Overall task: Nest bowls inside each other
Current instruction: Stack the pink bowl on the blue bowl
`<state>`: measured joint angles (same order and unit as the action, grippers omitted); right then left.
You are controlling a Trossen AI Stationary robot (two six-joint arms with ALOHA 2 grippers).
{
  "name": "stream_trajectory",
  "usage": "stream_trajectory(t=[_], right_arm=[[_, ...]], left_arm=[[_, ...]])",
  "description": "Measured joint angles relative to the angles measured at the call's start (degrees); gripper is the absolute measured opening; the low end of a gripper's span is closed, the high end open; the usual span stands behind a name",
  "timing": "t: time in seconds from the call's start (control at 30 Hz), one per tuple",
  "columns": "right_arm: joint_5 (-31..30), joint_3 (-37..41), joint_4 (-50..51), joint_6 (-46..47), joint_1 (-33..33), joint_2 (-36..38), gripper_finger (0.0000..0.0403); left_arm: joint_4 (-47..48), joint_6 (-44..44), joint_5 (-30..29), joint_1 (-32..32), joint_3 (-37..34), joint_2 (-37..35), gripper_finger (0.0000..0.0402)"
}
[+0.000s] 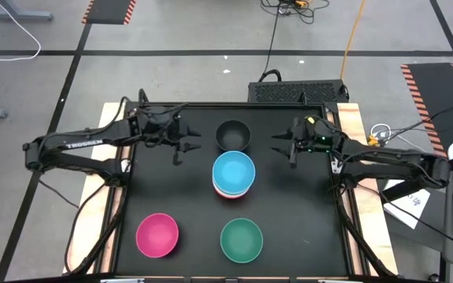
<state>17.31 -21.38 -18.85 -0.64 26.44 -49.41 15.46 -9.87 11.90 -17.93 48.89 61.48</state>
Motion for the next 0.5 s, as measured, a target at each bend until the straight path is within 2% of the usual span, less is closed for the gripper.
stream_trajectory(t=[0.27,0.5], right_arm=[[-1.0,4.2,0.9,1.9,0.0,4.2,0.0206],[-1.0,4.7,1.2,2.6,0.0,4.6,0.0206]], left_arm=[[1.0,10.7,1.8,2.1,-11.7,-11.0,0.0191],[13.2,19.4,1.9,7.2,-12.8,-16.9,0.0191]])
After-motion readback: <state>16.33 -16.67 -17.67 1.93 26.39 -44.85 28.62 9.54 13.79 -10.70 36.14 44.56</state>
